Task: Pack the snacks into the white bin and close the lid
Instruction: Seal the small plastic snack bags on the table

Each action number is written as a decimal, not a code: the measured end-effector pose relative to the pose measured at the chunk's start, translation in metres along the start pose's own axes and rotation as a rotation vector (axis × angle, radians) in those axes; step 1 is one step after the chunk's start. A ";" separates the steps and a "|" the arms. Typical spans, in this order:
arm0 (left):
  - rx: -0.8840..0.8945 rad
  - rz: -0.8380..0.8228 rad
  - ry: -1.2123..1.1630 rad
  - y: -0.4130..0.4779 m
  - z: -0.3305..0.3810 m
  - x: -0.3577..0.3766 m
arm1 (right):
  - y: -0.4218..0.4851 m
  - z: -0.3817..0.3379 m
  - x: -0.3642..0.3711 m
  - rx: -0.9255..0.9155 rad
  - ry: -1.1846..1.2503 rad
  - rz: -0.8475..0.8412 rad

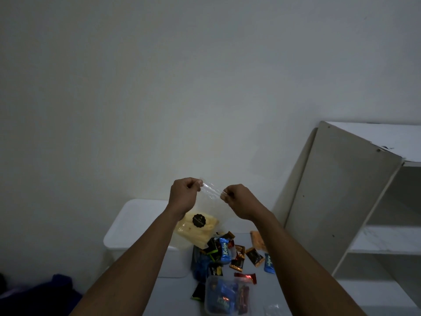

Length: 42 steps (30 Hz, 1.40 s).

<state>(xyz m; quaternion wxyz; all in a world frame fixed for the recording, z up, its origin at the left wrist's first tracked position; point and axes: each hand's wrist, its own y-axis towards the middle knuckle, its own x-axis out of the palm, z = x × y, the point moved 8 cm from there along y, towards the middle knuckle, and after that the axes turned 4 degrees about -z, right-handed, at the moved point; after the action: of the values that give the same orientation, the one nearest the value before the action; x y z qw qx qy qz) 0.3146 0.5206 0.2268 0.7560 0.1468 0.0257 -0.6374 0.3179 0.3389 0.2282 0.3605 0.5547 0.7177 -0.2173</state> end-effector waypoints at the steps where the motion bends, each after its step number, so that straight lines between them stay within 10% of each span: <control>1: -0.007 0.002 -0.010 0.001 -0.002 -0.002 | -0.002 0.005 0.001 0.015 0.012 0.005; 12: -0.068 -0.032 0.154 -0.015 -0.043 0.010 | -0.033 0.043 0.031 0.203 -0.083 0.075; 18: -0.256 -0.284 -0.128 -0.063 -0.073 0.043 | -0.063 0.045 0.068 0.178 0.494 -0.020; 27: -0.389 -0.222 -0.217 -0.126 -0.117 0.043 | -0.117 0.072 0.151 0.449 0.919 -0.187; 42: -0.489 -0.191 -0.024 -0.179 -0.188 0.033 | -0.144 0.099 0.212 0.550 0.788 -0.181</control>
<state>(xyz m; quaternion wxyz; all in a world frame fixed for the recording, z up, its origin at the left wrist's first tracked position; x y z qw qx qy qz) 0.1750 0.5116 0.0058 0.7056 -0.0508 0.1838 -0.6825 0.1818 0.3620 -0.0091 -0.1187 0.6048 0.7609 -0.2029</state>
